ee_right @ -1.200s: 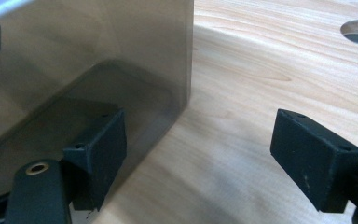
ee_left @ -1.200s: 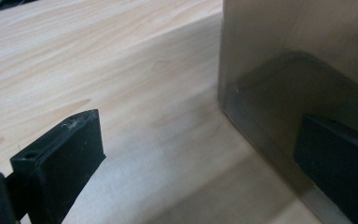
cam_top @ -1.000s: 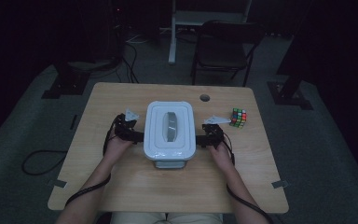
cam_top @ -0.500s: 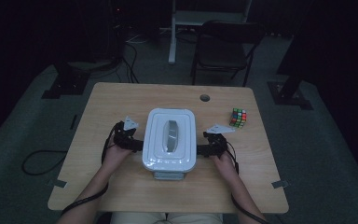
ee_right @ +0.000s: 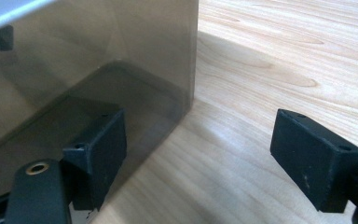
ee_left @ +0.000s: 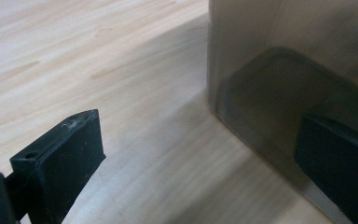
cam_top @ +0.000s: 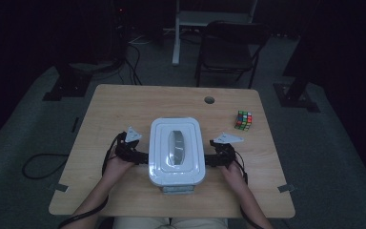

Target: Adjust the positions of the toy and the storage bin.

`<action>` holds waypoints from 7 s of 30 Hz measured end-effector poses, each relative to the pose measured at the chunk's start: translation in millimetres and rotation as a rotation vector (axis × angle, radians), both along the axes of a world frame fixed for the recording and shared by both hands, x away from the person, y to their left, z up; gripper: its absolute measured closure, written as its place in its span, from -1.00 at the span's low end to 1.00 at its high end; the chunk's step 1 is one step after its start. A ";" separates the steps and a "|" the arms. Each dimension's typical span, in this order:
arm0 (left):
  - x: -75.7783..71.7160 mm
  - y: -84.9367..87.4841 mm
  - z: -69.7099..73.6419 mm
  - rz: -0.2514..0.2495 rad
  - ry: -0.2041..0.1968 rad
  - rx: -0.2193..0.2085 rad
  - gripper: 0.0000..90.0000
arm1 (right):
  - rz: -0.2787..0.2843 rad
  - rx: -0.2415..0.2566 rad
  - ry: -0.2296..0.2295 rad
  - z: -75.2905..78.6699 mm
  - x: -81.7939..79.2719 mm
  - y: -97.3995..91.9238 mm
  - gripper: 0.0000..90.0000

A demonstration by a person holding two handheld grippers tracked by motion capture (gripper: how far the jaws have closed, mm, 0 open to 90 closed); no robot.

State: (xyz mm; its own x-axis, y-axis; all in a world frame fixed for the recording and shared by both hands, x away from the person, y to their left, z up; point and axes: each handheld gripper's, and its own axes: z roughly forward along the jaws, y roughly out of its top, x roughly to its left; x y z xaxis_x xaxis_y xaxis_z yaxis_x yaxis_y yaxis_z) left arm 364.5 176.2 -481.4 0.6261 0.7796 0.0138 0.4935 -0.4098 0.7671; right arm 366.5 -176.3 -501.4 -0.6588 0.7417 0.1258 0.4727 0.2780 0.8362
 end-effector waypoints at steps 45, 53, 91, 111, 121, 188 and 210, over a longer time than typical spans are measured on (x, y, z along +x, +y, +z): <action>-27.7 67.0 -15.0 0.045 0.028 -0.101 -0.95 | -0.311 0.135 -0.133 17.9 8.5 -73.6 -0.72; -44.2 94.5 -23.9 0.087 0.042 -0.091 -0.95 | -0.442 0.111 -0.124 21.6 24.0 -100.1 -0.73; -63.5 107.0 -42.2 0.134 0.101 0.061 -0.95 | -0.645 -0.068 0.077 -0.6 116.4 -111.2 -0.67; -65.5 104.3 -42.5 0.135 0.097 0.070 -0.95 | -0.662 -0.104 0.093 -2.2 115.2 -111.8 -0.25; -65.5 104.4 -42.4 0.134 0.098 0.070 -0.95 | -0.630 -0.090 0.078 3.4 104.2 -112.9 -0.24; -65.2 105.4 -42.4 0.132 0.096 0.072 -0.95 | -0.504 -0.098 0.034 -1.7 -104.9 -150.5 -0.24; -65.2 105.4 -42.4 0.132 0.096 0.072 -0.95 | -0.499 -0.050 0.013 2.3 -109.6 -159.7 -0.51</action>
State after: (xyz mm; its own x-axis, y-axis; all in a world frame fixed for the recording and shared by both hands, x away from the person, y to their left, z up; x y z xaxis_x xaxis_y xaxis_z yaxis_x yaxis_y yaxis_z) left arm 299.4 281.7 -523.8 0.5196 0.8542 0.0177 0.6164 -0.3891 0.6846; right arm 256.9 -336.0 -499.1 -0.2203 0.9714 0.0882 0.5688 0.0545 0.8206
